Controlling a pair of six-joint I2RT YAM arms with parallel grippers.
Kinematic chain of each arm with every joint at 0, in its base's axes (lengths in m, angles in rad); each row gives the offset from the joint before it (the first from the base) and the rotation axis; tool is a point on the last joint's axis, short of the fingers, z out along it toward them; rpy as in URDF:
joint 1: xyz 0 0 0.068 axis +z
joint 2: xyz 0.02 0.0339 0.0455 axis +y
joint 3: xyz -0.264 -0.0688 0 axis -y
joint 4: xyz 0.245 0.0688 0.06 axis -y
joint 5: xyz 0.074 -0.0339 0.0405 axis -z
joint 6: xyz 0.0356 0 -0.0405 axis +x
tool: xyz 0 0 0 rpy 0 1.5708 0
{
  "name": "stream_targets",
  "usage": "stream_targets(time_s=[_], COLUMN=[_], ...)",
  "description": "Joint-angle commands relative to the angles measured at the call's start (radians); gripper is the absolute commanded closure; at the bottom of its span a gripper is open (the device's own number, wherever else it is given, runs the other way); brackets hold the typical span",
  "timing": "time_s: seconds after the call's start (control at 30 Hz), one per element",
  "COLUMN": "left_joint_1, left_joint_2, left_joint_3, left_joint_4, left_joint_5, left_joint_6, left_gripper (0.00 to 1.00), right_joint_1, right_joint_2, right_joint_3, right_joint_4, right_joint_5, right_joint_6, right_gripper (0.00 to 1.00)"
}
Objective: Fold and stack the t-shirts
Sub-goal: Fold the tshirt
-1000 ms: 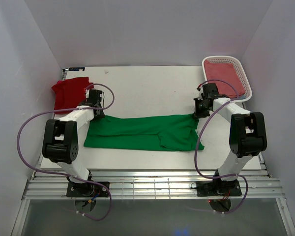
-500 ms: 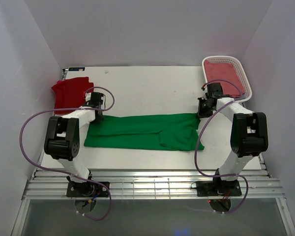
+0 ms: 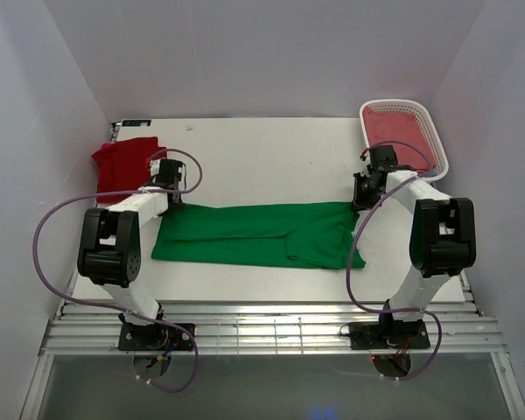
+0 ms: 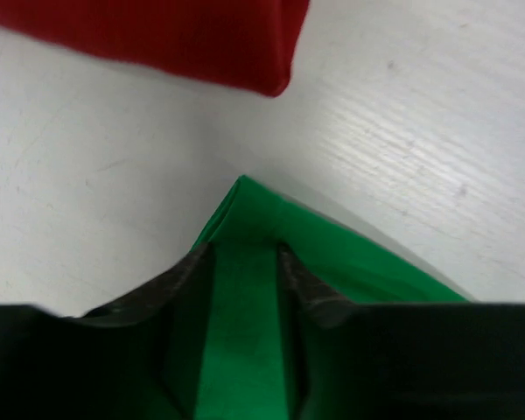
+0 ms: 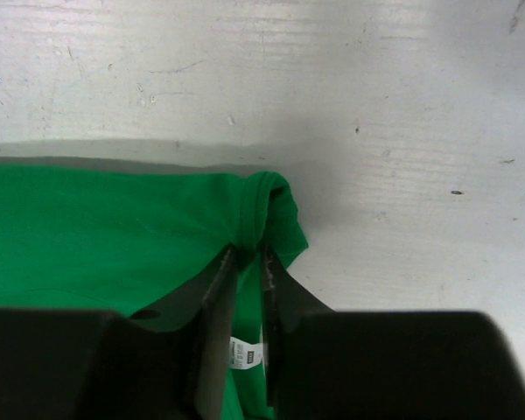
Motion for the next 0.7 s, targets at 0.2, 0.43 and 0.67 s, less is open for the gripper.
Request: stream_targets(time_s=[0.2, 0.43, 0.67], left_joint_1=[-0.043, -0.095, -0.096], left_joint_2=[-0.196, -0.267, -0.228], left_joint_3=[0.126, 0.008, -0.084], left_joint_4=[0.103, -0.006, -0.124], left_joint_5=[0.100, 0.094, 0.074], left_joint_6=[0.105, 0.086, 0.017], left_gripper=[0.22, 0.87, 1.00], right_joint_1=[-0.007, 0.025, 0.089], right_joint_2=[-0.184, -0.342, -0.420], right_joint_3=[0.149, 0.018, -0.180], right_joint_4=[-0.098, -0.107, -0.032], right_joint_5=[0.063, -0.114, -0.213], right_joint_6=[-0.035, 0.017, 0.088], right_gripper=[0.67, 0.91, 0.92])
